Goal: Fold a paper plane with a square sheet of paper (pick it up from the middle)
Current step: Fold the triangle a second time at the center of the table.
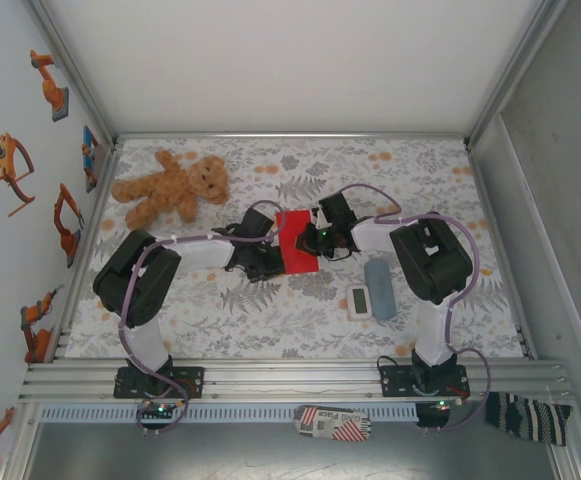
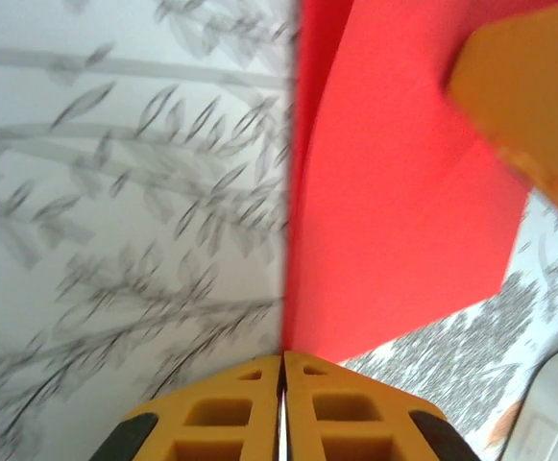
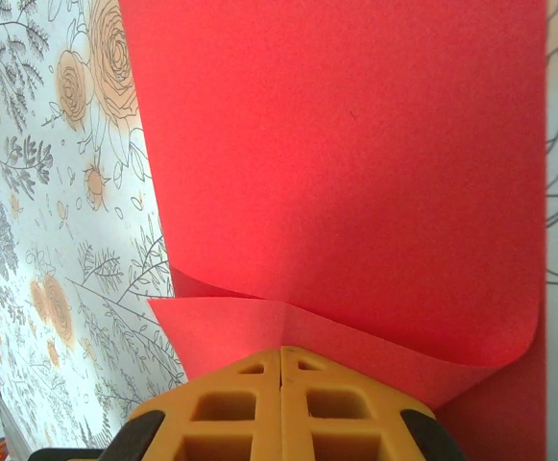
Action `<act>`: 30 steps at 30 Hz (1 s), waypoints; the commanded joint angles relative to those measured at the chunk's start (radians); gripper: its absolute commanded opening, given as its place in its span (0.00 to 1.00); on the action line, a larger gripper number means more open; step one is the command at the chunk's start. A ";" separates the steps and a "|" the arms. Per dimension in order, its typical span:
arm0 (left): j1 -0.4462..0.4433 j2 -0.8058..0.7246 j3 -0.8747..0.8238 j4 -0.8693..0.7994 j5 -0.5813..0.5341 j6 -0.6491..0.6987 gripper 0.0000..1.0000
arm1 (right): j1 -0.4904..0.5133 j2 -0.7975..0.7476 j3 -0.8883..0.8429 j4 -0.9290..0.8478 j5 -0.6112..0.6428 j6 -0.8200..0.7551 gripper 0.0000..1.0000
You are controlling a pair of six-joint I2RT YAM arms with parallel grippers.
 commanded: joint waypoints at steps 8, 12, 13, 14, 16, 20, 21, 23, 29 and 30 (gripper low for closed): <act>-0.006 -0.143 -0.017 -0.051 -0.059 0.023 0.11 | -0.007 0.063 -0.020 -0.070 0.072 0.007 0.00; -0.006 -0.063 0.034 0.034 -0.017 -0.007 0.11 | -0.008 0.063 -0.018 -0.065 0.070 0.014 0.00; -0.006 -0.040 0.049 0.045 -0.006 -0.015 0.11 | -0.008 0.063 -0.018 -0.065 0.070 0.014 0.00; -0.006 -0.014 0.062 0.056 0.004 -0.027 0.11 | -0.008 0.062 -0.017 -0.063 0.071 0.013 0.00; -0.005 0.022 0.078 0.081 0.016 -0.041 0.10 | -0.008 0.060 -0.018 -0.064 0.069 0.014 0.00; -0.006 0.059 0.102 0.077 0.010 -0.036 0.09 | -0.008 0.060 -0.018 -0.065 0.067 0.014 0.00; -0.005 0.062 0.102 0.067 0.005 -0.033 0.09 | -0.007 0.058 -0.018 -0.065 0.065 0.013 0.00; -0.006 0.067 0.100 0.038 -0.018 -0.030 0.09 | -0.008 0.057 -0.018 -0.065 0.065 0.013 0.00; -0.006 0.062 0.059 0.018 -0.037 -0.024 0.08 | -0.008 0.057 -0.014 -0.069 0.063 0.010 0.00; -0.005 0.064 0.055 0.018 -0.036 -0.026 0.08 | -0.008 0.055 -0.013 -0.069 0.063 0.008 0.00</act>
